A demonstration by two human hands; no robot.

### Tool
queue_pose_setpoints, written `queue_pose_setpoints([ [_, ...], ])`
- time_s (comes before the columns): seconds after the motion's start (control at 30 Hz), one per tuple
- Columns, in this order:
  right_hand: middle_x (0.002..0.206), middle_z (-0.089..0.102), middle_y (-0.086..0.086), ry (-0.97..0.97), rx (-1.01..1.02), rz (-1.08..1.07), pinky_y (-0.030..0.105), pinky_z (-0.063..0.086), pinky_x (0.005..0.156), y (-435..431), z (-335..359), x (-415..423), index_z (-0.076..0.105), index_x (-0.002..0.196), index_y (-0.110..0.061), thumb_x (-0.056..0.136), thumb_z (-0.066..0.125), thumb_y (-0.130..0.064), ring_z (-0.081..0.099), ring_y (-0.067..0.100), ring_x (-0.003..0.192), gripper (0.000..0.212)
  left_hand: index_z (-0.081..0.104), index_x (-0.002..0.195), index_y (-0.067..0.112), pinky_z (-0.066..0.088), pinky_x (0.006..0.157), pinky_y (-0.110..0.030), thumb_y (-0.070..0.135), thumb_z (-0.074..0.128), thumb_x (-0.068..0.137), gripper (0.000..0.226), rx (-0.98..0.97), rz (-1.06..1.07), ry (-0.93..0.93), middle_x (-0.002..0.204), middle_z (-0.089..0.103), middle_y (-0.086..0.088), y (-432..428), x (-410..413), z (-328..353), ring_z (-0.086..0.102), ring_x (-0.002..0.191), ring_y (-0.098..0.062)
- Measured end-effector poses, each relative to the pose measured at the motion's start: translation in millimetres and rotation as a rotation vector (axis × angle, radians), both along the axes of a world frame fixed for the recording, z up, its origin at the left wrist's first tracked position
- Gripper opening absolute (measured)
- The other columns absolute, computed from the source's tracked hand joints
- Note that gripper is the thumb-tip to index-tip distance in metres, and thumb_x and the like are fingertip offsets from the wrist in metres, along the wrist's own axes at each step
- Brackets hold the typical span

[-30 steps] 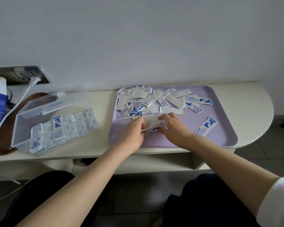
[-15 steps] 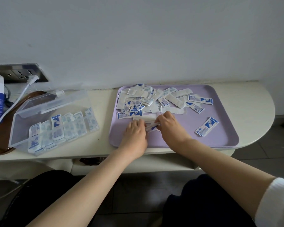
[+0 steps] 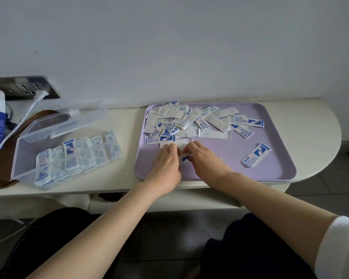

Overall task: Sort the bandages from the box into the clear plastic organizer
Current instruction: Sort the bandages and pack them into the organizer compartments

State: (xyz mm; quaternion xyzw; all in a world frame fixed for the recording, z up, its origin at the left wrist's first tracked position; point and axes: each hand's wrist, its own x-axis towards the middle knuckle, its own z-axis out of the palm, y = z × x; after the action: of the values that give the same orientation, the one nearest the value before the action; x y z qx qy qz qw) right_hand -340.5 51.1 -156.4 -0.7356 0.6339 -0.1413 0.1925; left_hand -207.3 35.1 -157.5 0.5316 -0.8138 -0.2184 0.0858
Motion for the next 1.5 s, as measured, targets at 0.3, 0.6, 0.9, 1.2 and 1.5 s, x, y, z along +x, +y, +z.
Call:
queue_pose_setpoints([
  [0.3, 0.111, 0.061, 0.008, -0.215, -0.070, -0.070, 0.020, 0.041, 0.079, -5.0, 5.2, 2.2, 0.059, 0.106, -0.006, 0.093, 0.046, 0.002, 0.056, 0.025, 0.100, 0.021, 0.040, 0.111, 0.001, 0.040, 0.086, -0.043, 0.014, 0.041, 0.097, 0.019, 0.007, -0.021, -0.177, 0.116, 0.043, -0.019, -9.8, 16.3, 0.5, 0.047, 0.107, -0.035],
  [0.6, 0.115, 0.053, 0.011, -0.043, -0.054, 0.081, 0.037, 0.042, 0.089, -6.5, -3.4, 1.3, 0.060, 0.111, -0.004, 0.093, 0.047, -0.002, 0.049, 0.028, 0.107, 0.022, 0.041, 0.109, 0.005, 0.039, 0.075, -0.038, 0.011, 0.039, 0.098, 0.013, -0.043, -0.042, -0.185, 0.113, 0.043, -0.016, -6.2, 17.0, -3.7, 0.050, 0.101, -0.034],
  [0.9, 0.089, 0.066, 0.010, -0.166, 0.037, -0.021, 0.030, 0.049, 0.071, -7.1, 34.0, 6.0, 0.060, 0.101, -0.008, 0.092, 0.052, -0.006, 0.060, 0.019, 0.074, 0.012, 0.044, 0.098, 0.012, 0.037, 0.057, -0.037, 0.020, 0.041, 0.099, 0.009, -0.068, -0.003, 0.079, 0.072, 0.055, -0.008, -4.7, 30.7, 20.9, 0.053, 0.070, -0.035],
  [1.2, 0.082, 0.070, 0.012, -0.788, 0.332, -0.151, 0.020, 0.058, 0.062, -14.0, 50.2, 32.6, 0.066, 0.092, -0.003, 0.090, 0.059, -0.008, 0.068, 0.010, 0.059, 0.009, 0.050, 0.085, 0.034, 0.045, 0.061, -0.033, 0.014, 0.046, 0.096, 0.023, 0.127, 0.037, 0.359, 0.061, 0.060, 0.005, 1.5, 81.9, 40.9, 0.051, 0.058, -0.016],
  [1.5, 0.081, 0.064, 0.004, -0.375, 0.048, 0.064, 0.017, 0.047, 0.064, -5.3, 57.6, 85.6, 0.061, 0.108, -0.011, 0.092, 0.055, -0.012, 0.059, 0.011, 0.069, 0.016, 0.056, 0.079, 0.032, 0.047, 0.062, -0.034, 0.015, 0.049, 0.095, 0.024, 0.063, 0.041, 0.327, 0.064, 0.065, 0.009, 2.3, 131.8, 59.0, 0.057, 0.059, -0.018],
])
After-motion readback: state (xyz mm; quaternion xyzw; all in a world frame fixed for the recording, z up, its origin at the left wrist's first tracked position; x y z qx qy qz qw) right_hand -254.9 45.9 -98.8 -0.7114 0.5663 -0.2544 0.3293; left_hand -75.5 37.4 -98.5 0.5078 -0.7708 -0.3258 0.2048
